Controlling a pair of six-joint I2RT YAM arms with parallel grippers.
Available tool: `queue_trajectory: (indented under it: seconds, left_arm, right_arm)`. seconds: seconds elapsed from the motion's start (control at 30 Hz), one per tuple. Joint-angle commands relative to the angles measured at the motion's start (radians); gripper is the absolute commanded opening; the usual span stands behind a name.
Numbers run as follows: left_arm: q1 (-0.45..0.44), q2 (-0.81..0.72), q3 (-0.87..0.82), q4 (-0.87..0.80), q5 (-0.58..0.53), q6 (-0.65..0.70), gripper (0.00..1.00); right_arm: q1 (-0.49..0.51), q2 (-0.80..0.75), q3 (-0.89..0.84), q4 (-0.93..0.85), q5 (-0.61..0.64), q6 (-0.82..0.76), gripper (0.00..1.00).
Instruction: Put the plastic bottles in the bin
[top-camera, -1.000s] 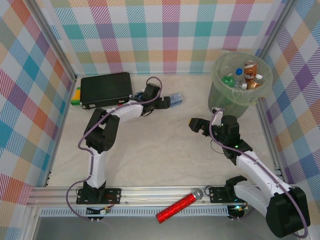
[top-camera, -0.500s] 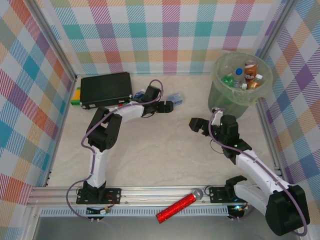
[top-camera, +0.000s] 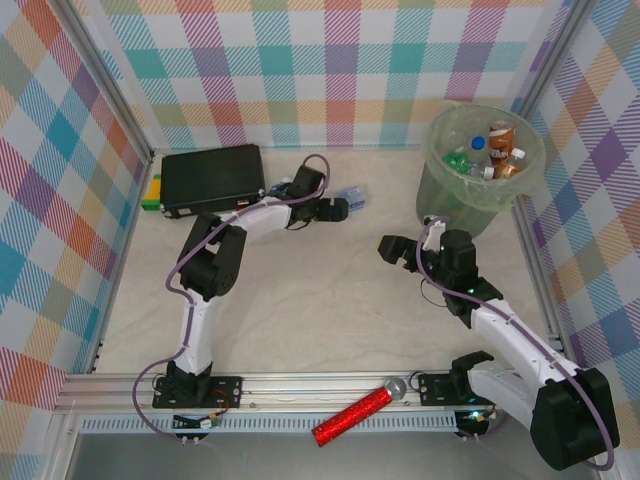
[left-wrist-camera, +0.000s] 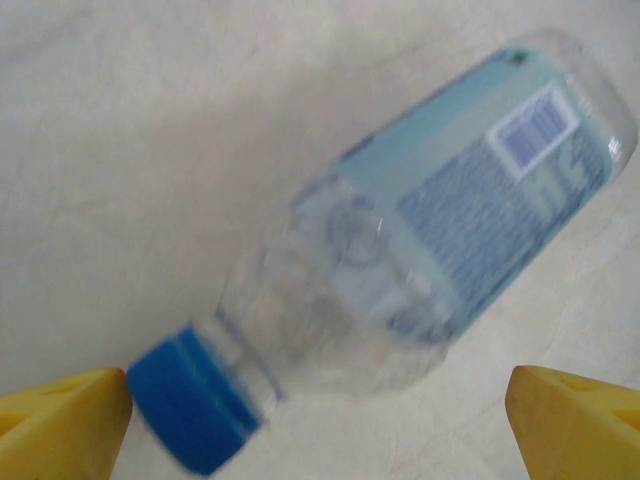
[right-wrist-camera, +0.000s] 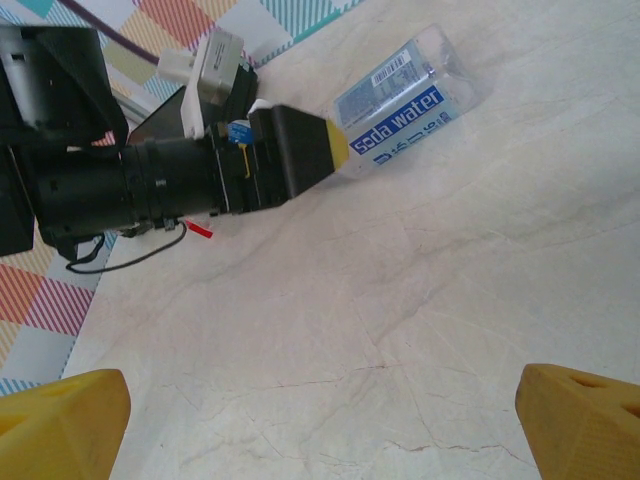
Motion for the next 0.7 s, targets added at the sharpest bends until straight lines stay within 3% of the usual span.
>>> queue_trajectory:
  seconds: [0.0, 0.13, 0.4, 0.67]
  left_arm:
    - [-0.001, 0.042, 0.077, -0.085, 0.005, 0.058, 0.95]
    - [-0.003, 0.039, 0.083, -0.096, 0.042, 0.066, 0.88]
    - [-0.071, -0.04, -0.005, -0.096, 0.042, 0.128, 0.87]
    - [-0.118, -0.041, 0.01, -0.178, -0.085, 0.168, 0.87]
  right_arm:
    - [0.006, -0.012, -0.008, 0.01, 0.01, 0.014, 0.99]
    - [0.006, -0.007, -0.004, 0.008, 0.008, 0.014, 0.99]
    - [0.006, -0.006, -0.004, 0.006, 0.006, 0.018, 0.99]
    - [0.006, -0.001, -0.005, 0.005, 0.011, 0.019, 0.99]
